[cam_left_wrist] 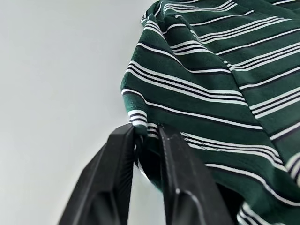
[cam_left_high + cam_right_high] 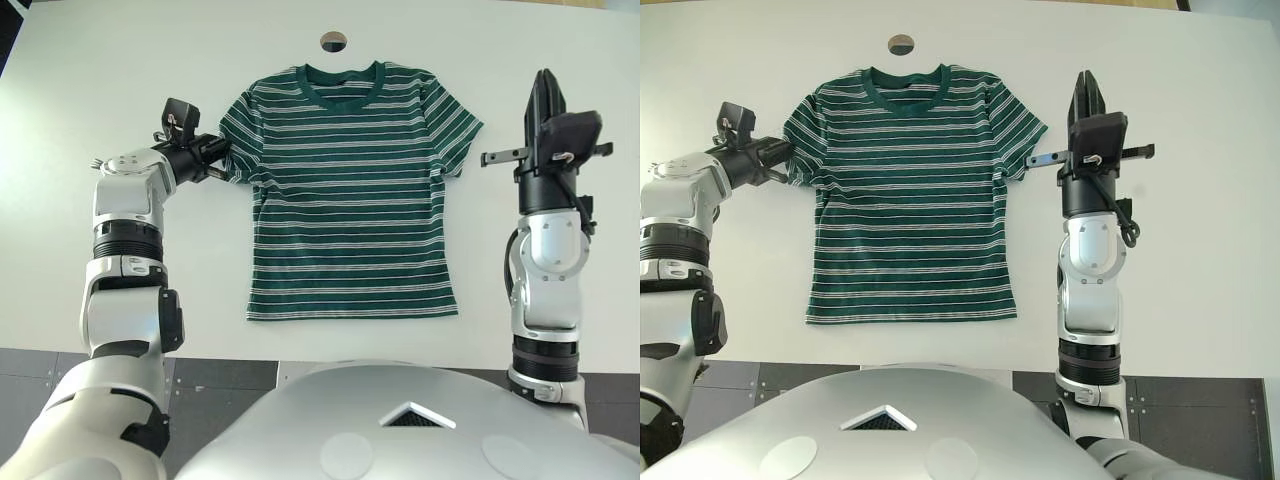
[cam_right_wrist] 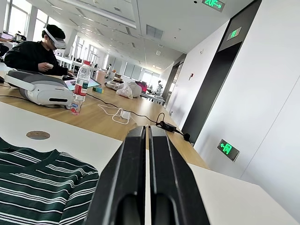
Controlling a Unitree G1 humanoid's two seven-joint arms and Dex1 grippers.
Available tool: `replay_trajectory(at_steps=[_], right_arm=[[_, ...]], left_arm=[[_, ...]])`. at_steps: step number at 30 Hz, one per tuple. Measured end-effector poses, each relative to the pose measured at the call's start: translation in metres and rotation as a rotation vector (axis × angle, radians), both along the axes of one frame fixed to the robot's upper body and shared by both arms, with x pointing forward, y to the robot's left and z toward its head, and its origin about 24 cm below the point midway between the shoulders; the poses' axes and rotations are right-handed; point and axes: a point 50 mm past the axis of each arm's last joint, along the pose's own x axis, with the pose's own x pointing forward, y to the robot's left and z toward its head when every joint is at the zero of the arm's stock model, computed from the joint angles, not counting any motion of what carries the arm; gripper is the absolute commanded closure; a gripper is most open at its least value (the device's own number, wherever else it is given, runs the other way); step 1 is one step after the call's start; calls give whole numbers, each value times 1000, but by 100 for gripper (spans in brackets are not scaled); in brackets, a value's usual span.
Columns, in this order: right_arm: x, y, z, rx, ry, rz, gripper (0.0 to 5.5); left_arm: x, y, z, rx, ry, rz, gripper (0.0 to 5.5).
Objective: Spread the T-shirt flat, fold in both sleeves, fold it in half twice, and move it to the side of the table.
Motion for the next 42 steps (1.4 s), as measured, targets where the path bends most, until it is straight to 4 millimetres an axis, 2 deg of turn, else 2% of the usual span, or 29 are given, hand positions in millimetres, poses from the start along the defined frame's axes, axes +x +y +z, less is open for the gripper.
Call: replay_trajectory(at_steps=[2, 4, 7, 11, 14, 19, 20, 21, 24, 26, 29, 33, 35, 37, 38, 42], right_arm=[[0, 0, 0, 0, 0, 0, 540], [0, 0, 0, -1, -1, 0, 540], [1, 0, -1, -3, 5, 0, 540], [2, -1, -5, -6, 22, -3, 540], [2, -2, -6, -6, 26, -8, 540], [2, -12, -4, -15, 20, -42, 540], [2, -13, -4, -19, 22, -47, 540], [3, -14, -5, -23, 34, -52, 540], [13, -14, -8, -20, 88, -36, 495], [28, -15, -18, 40, 218, 4, 460], [46, -19, -30, 134, 382, 59, 422], [63, -24, -40, 160, 512, 86, 366], [69, -30, -50, 153, 573, 76, 337], [74, -36, -58, 141, 631, 67, 305], [77, -37, -61, 140, 655, 69, 305], [84, -38, -76, 115, 739, 65, 305]], left_arm=[[0, -2, 1, -21, -21, 11, 531], [3, -5, 11, -27, -82, 9, 538], [11, -24, 39, -55, -216, -47, 538], [11, -45, 46, -90, -224, -75, 538], [12, -70, 41, -91, -184, -126, 538], [20, -114, 27, 13, -132, -228, 538], [20, -118, 22, 27, -116, -231, 512], [21, -120, 18, 43, -100, -226, 505], [21, -121, 9, 72, -72, -210, 459], [21, -123, 5, 79, -68, -204, 429], [22, -124, 2, 103, -74, -208, 426], [23, -128, 3, 102, -96, -214, 426], [23, -131, 12, 54, -138, -227, 426], [21, -136, 37, -48, -241, -262, 426], [18, -139, 50, -85, -294, -283, 426], [3, -140, 72, -181, -378, -315, 426]])
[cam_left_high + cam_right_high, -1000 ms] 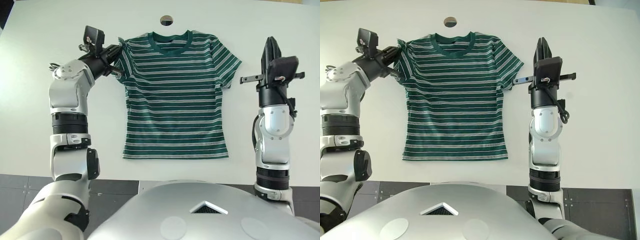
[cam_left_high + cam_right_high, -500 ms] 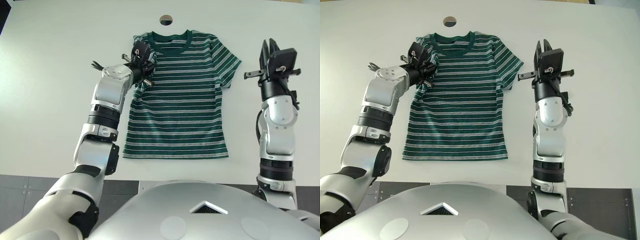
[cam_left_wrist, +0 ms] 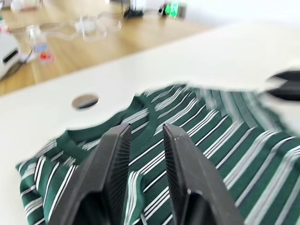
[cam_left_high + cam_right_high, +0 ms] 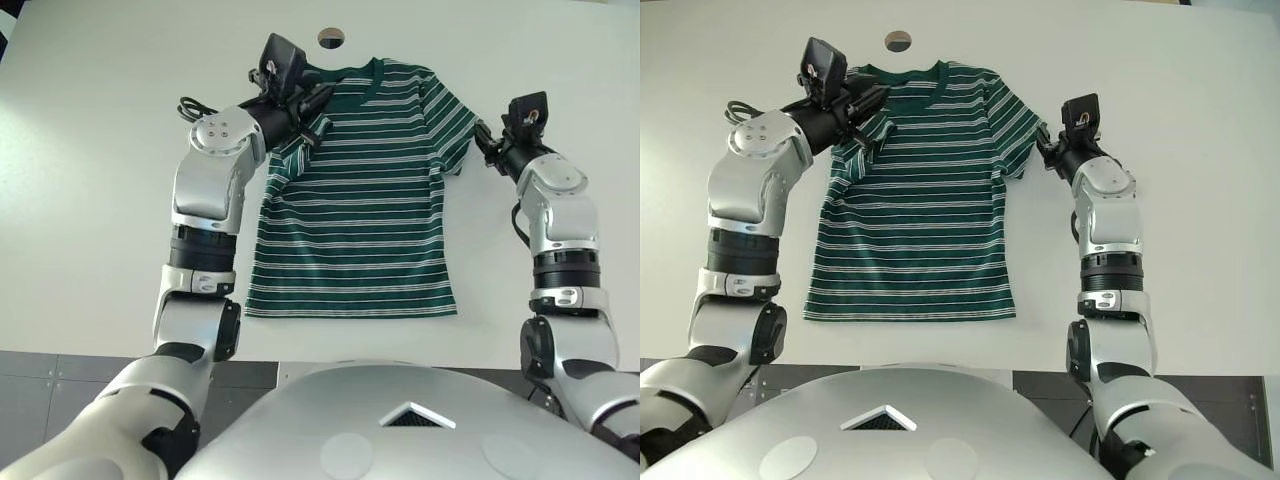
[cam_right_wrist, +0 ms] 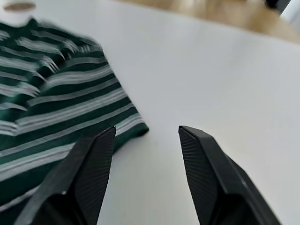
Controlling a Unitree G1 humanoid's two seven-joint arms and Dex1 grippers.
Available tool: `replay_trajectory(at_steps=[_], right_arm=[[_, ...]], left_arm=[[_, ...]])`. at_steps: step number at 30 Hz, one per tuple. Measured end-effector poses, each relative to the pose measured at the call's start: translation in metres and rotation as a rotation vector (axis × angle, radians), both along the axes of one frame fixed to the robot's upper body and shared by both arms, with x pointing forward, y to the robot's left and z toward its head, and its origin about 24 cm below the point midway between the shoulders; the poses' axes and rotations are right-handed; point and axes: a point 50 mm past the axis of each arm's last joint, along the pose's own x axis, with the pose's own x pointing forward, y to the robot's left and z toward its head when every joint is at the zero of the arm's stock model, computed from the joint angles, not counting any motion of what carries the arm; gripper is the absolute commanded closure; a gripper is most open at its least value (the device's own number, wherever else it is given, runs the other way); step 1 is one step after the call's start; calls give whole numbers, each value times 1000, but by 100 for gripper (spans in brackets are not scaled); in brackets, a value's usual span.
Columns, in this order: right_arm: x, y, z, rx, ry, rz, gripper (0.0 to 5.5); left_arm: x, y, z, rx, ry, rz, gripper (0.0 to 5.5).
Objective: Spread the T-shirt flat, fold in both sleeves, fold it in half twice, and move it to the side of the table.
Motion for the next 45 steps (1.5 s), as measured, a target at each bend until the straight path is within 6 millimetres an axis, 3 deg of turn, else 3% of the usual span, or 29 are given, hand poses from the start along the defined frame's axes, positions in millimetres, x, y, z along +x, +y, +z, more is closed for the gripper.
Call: replay_trajectory(at_steps=[7, 12, 15, 25, 32, 34, 38, 45], right_arm=[[10, 1, -4, 12, 31, 25, 305], [13, 2, -5, 31, 34, 36, 301], [14, 3, -6, 32, 30, 49, 348], [14, 13, -10, 32, 38, 128, 537], [11, 21, -7, 75, -6, 156, 537], [9, 31, 5, 86, -73, 204, 537], [5, 68, 29, 98, -163, 355, 537], [-4, 107, 15, 55, -69, 483, 537]], left_arm=[[-10, 5, 21, -67, -71, 11, 426], [-12, 9, 17, -79, -57, 32, 501], [-12, 9, 16, -78, -64, 41, 537], [-12, 11, 15, -79, -71, 54, 540], [-12, 14, 9, -61, -64, 80, 540], [-12, 19, 5, -15, -82, 118, 540], [-12, 29, -8, 51, -70, 178, 540], [-9, 28, -17, 130, -113, 267, 540]])
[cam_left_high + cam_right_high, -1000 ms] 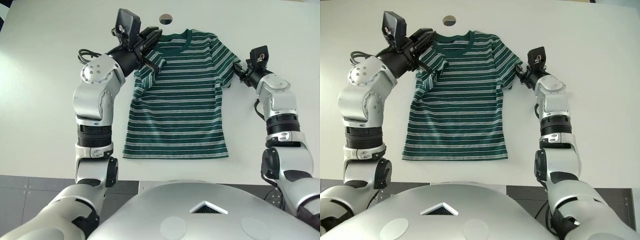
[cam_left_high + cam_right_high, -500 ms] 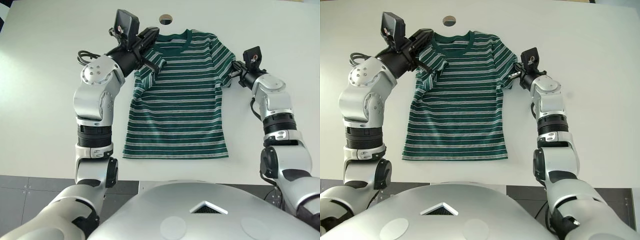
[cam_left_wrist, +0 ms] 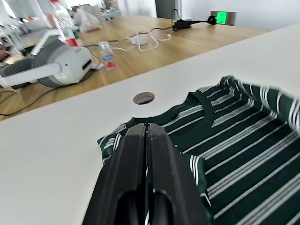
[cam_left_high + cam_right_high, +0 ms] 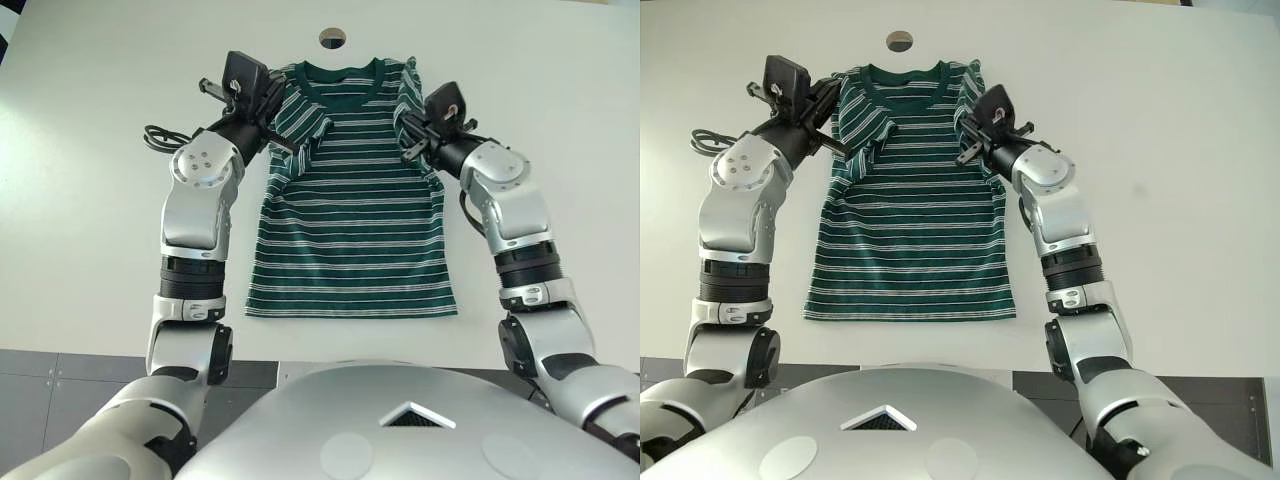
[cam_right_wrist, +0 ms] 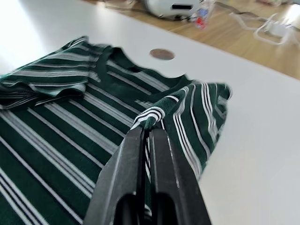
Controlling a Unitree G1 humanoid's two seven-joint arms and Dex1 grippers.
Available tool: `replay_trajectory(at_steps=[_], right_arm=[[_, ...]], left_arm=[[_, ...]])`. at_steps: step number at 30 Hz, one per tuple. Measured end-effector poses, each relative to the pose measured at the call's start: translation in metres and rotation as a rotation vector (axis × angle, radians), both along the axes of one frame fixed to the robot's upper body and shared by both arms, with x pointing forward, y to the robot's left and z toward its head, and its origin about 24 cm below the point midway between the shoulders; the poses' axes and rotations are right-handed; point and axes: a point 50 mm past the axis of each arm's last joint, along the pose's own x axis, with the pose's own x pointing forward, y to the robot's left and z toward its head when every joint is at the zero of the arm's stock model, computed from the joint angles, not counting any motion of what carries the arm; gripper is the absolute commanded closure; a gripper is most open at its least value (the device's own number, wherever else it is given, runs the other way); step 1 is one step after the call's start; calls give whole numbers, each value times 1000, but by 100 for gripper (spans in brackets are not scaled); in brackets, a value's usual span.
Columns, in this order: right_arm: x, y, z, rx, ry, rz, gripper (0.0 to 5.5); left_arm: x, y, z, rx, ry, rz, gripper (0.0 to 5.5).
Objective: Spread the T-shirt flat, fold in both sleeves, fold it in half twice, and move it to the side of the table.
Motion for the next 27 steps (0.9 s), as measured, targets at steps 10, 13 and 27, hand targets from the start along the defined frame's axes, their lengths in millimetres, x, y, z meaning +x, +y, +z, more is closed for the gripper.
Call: replay_trajectory(at_steps=[10, 13, 27], right_arm=[[5, 14, -18, -75, -12, 10, 414], [8, 11, -7, -34, -58, 8, 360], [-102, -102, 37, -743, -573, 760, 292]], left_arm=[[-7, 9, 8, 105, -191, 26, 540], [-12, 16, 8, 176, -294, -5, 540], [-98, 82, 12, 792, -276, -731, 508]])
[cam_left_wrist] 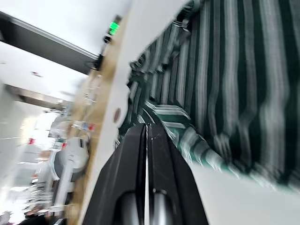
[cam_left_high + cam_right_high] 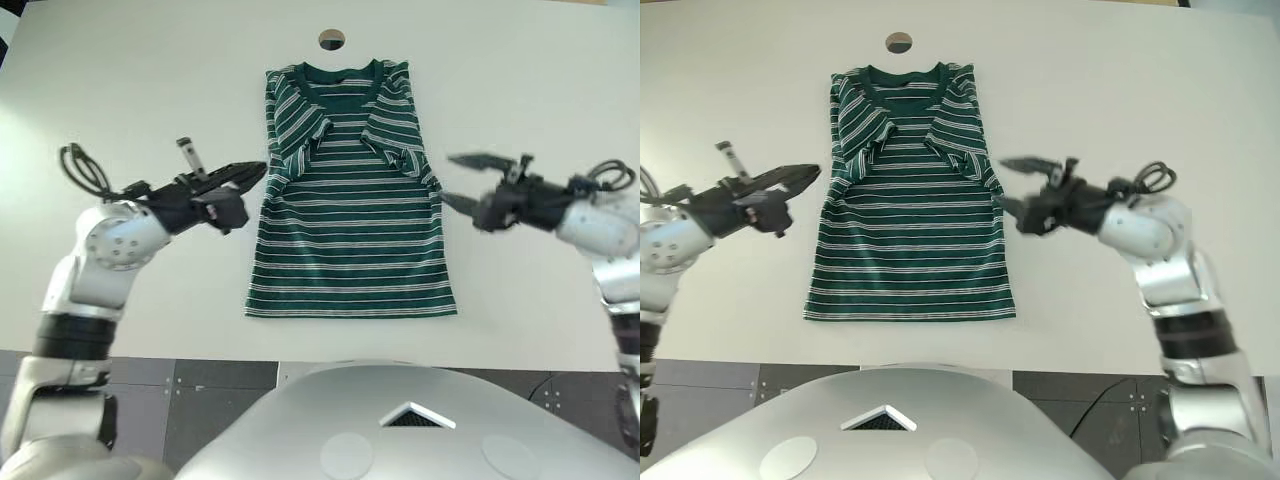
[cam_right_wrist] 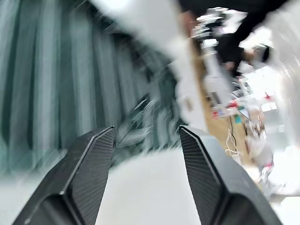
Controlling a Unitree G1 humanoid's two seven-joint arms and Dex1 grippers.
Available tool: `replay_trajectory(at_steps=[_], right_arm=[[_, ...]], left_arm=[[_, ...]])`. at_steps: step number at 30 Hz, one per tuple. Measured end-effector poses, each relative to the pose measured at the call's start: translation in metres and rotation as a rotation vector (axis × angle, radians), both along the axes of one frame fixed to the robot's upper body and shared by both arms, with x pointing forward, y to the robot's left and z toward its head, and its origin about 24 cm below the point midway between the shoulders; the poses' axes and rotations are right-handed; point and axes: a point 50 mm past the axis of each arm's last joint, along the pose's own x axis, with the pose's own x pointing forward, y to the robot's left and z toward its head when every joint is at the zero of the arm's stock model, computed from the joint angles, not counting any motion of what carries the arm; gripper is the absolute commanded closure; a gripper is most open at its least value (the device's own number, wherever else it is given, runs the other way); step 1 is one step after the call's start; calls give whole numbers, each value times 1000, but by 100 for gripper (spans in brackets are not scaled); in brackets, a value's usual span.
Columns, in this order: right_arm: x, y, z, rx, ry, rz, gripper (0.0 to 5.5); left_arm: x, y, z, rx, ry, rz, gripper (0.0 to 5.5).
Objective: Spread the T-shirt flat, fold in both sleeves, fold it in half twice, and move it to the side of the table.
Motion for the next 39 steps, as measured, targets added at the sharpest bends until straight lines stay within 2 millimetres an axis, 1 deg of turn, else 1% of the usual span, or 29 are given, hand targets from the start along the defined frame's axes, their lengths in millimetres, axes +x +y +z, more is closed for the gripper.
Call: replay_trajectory(at_steps=[1, 3, 6, 7, 8, 11, 14, 16, 17, 19, 22, 25, 28, 31, 35, 37, 39], right_arm=[[-6, -4, -4, -38, -10, 27, 292], [-19, -10, -14, -115, 0, 76, 266], [-33, -18, -22, -189, 39, 109, 207], [-36, -17, -21, -200, 34, 128, 195], [-36, -18, -20, -211, 29, 140, 172], [-36, -17, -18, -218, 6, 155, 127], [-36, -16, -17, -229, -21, 172, 124], [-36, -14, -16, -250, -43, 197, 124], [-37, -13, -16, -257, -51, 205, 124], [-37, -11, -16, -260, -56, 217, 124], [-40, -5, -16, -264, -64, 261, 124], [-42, 2, -16, -252, -66, 300, 124], [-45, 9, -17, -234, -67, 336, 124], [-48, 17, -19, -216, -65, 372, 124], [-50, 23, -22, -207, -48, 412, 211], [-51, 24, -24, -205, -38, 421, 240], [-52, 25, -25, -204, -33, 429, 281]], left_arm=[[-7, 3, 3, 13, 42, -24, 492], [-21, 7, 5, 44, 144, -76, 467], [-34, 16, -1, 125, 274, -96, 415], [-36, 20, -2, 138, 293, -90, 403], [-37, 21, -2, 137, 304, -86, 381], [-39, 25, -5, 134, 330, -75, 339], [-39, 29, -11, 129, 335, -46, 299], [-42, 34, -26, 188, 351, -20, 264], [-45, 35, -34, 210, 370, -21, 264], [-45, 31, -37, 195, 356, -28, 264], [-48, 16, -45, 132, 337, -69, 264], [-47, 7, -48, 111, 330, -105, 264], [-52, -4, -50, 75, 353, -150, 264], [-54, -10, -51, 61, 364, -172, 264], [-53, -16, -52, 56, 368, -194, 260], [-52, -19, -52, 62, 374, -212, 283], [-50, -22, -52, 85, 380, -238, 319]])
